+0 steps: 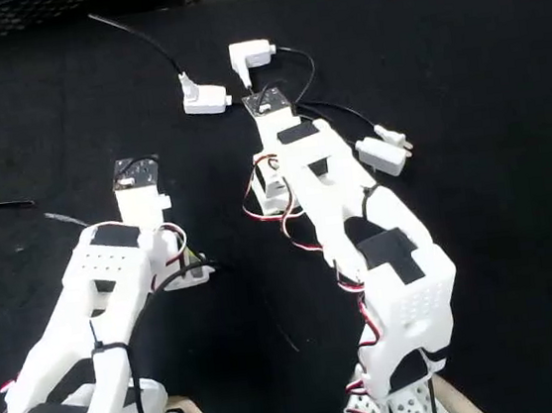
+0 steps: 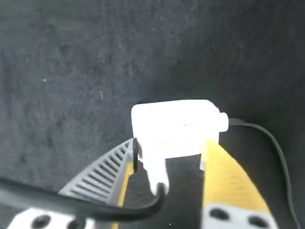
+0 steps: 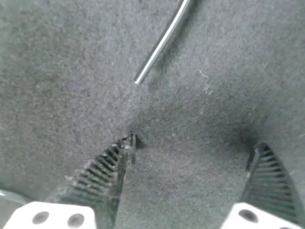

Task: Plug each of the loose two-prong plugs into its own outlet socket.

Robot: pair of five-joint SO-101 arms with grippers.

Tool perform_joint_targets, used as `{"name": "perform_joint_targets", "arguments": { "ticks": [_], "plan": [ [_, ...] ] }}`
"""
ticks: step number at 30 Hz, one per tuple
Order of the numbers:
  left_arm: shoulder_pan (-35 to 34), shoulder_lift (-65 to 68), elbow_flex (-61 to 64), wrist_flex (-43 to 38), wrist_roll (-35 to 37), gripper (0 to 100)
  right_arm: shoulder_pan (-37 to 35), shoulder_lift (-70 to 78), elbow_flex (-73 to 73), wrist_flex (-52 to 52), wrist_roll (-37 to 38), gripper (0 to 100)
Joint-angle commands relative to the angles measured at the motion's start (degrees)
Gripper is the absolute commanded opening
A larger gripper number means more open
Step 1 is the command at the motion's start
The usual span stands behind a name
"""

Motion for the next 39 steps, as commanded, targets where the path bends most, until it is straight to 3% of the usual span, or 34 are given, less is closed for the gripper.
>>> {"name": "perform_joint_targets", "arguments": {
  "ticks": [1, 6, 12, 17, 29, 34, 39],
  "plan": [
    [-0.8, -0.4, -0.3, 0.4, -1.4, 23, -1.1, -0.4, -1.8, 0.4, 0.5, 37.4],
    [-1.3, -0.4, -2.0, 0.4, -1.4, 23, -1.1, -0.4, -1.8, 0.4, 0.5, 37.4],
    [-6.7, -0.4, -5.1, 0.4, -1.2, 23, -1.1, -0.4, -1.8, 0.4, 0.6, 37.4],
    [-14.5, -0.4, -8.0, 0.8, -1.2, 24, -1.2, -0.4, -1.8, 0.5, 3.3, 37.4],
    [-29.9, -0.4, -20.4, 17.3, -1.8, 24, -2.5, -0.4, -1.9, 1.2, 4.1, 37.4],
    [-38.4, -0.4, -19.5, 17.7, -1.8, 24, -3.2, -0.4, -1.8, 1.3, 4.3, 37.4],
    [-48.2, -0.4, -17.3, 14.3, -1.5, 24, -5.8, -0.3, -1.4, 1.3, 13.3, 37.4]
  ]
}}
